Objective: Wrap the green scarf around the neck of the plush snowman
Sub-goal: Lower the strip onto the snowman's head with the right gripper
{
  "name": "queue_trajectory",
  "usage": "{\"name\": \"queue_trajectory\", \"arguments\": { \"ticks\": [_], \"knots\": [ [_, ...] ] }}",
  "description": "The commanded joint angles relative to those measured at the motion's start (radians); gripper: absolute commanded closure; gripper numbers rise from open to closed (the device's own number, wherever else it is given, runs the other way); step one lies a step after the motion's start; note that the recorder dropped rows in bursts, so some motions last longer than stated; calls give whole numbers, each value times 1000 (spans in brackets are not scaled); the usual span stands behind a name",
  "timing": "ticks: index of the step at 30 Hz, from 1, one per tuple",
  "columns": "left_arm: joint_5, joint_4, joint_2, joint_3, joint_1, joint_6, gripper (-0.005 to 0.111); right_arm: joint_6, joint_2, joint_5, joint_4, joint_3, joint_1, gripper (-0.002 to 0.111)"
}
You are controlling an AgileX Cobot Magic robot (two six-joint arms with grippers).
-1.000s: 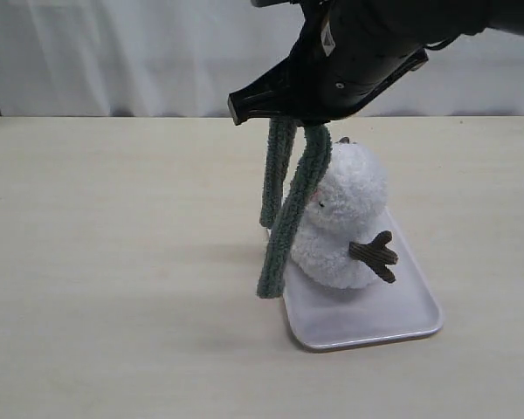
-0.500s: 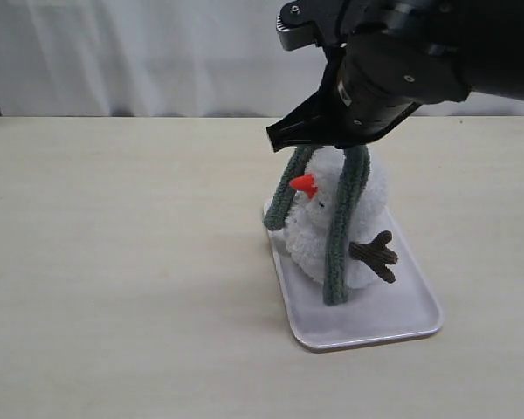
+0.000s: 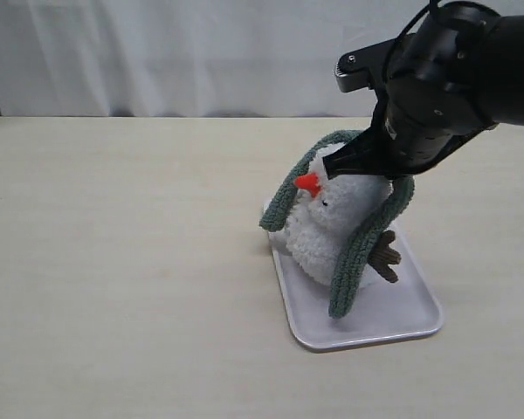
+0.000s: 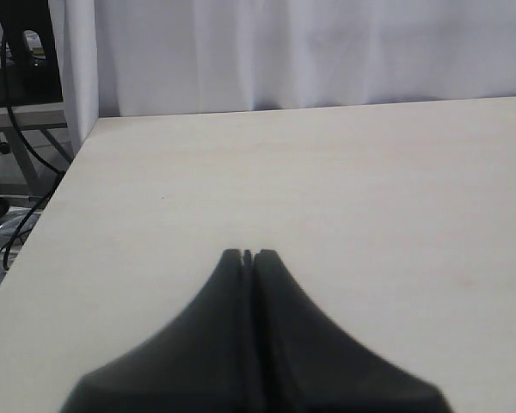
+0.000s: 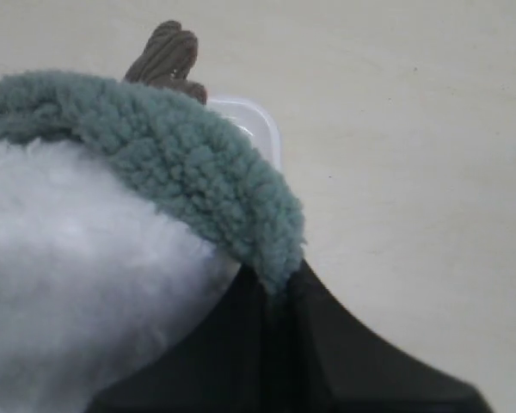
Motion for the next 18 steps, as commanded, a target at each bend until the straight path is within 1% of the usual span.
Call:
{"name": "queue_trajectory", "arguments": {
  "ticks": [1,7,8,10,15,18],
  "knots": [
    [-12,-7,-2,4,5,-5,107,6,-1,-85,-9,46,-16,104],
    [-12,-7,-2,4,5,-5,107,6,-4,-90,-9,46,-16,104],
    [-12,-7,-2,4,5,-5,107,6,-4,-89,-9,46,-16,102],
    [-12,-7,-2,4,5,-5,107,6,-12,-86,-9,46,-16,95],
    [-12,-7,-2,4,5,-5,107,-10,-57,-54,-1,40,-16,72],
    [-12,-7,-2,4,5,-5,107,-57,-97,-38,31,37,-16,59]
  ]
}}
